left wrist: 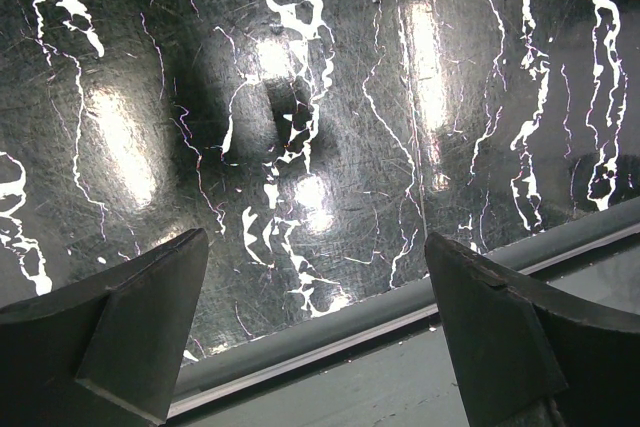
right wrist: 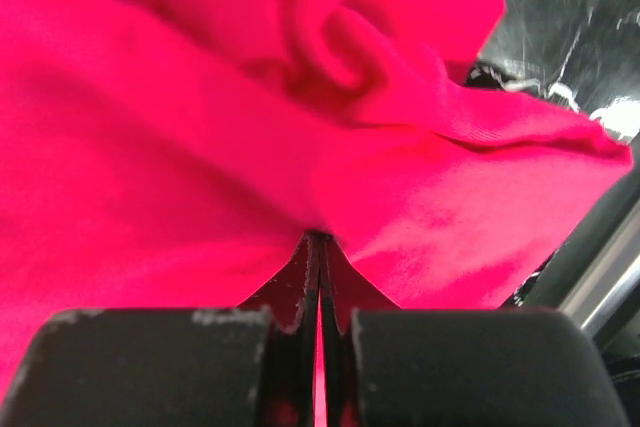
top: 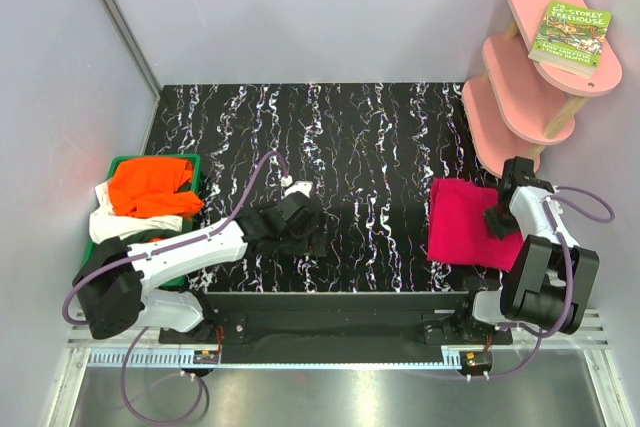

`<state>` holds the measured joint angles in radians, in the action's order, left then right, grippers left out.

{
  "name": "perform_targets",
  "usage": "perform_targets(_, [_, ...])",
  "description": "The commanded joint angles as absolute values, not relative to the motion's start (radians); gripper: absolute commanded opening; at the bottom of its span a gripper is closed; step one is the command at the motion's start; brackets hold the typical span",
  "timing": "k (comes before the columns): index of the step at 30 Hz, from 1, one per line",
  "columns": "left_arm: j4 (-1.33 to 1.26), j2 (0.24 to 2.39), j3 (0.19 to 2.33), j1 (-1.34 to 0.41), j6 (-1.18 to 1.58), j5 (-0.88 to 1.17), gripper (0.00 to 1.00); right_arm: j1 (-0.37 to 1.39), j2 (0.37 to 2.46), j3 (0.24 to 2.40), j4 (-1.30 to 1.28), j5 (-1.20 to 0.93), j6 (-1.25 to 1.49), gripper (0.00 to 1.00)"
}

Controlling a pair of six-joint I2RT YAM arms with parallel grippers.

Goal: Fold and stack the t-shirts
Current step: Put the neatly folded tshirt into the corner of the board with the right arm

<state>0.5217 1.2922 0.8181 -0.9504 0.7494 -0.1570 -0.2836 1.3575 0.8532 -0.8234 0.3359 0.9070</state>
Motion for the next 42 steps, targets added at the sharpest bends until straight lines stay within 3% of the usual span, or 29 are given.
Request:
perform_targets(1, [0.5, 1.267, 0.841, -0.956, 0.73, -0.166, 0.95, -0.331, 1.376, 0.813, -0.809, 0.214, 0.98, 0.0])
perform_targets(6, [0.5, 1.259, 0.835, -0.956, 0.721, -0.172, 0.95, -0.337, 1.387, 0.81, -0.725, 0.134, 0.916, 0.0])
perform_targets(11, [0.492, 1.241, 0.822, -0.956, 0.721, -0.178, 0.96, -0.275, 1.237, 0.839, -0.542, 0.083, 0.675, 0.02])
perform_targets(12, [0.491, 1.239, 0.819, -0.956, 0.722, -0.178, 0.96, -0.261, 1.215, 0.85, -0.535, 0.078, 0.657, 0.13])
perform_targets(15, [0.479, 1.23, 0.818, -0.956, 0.729, -0.175, 0.97, -0.213, 1.137, 0.864, -0.494, 0.081, 0.646, 0.32])
perform_targets(16, [0.479, 1.23, 0.819, -0.956, 0.73, -0.17, 0.98, -0.206, 1.088, 0.853, -0.476, 0.081, 0.643, 0.48])
perform_targets(19, [0.48, 1.229, 0.819, -0.957, 0.735, -0.178, 0.98, -0.164, 1.039, 0.864, -0.44, 0.061, 0.611, 0.64])
perform_targets(24, [0.483, 1.191, 0.801, -0.957, 0.755, -0.205, 0.96, -0.043, 1.068, 0.913, -0.449, -0.078, 0.516, 0.59])
perform_targets(29, [0.521, 1.147, 0.822, -0.956, 0.759, -0.276, 0.97, 0.288, 1.111, 0.995, -0.503, -0.013, 0.417, 0.58])
perform_targets(35, [0.653, 1.125, 0.909, -0.956, 0.753, -0.419, 0.97, 0.695, 1.285, 1.166, -0.595, 0.405, 0.359, 0.58])
perform_targets(42, [0.869, 1.0, 1.044, -0.956, 0.73, -0.644, 0.97, 1.048, 1.429, 1.34, -0.603, 0.767, 0.278, 0.58])
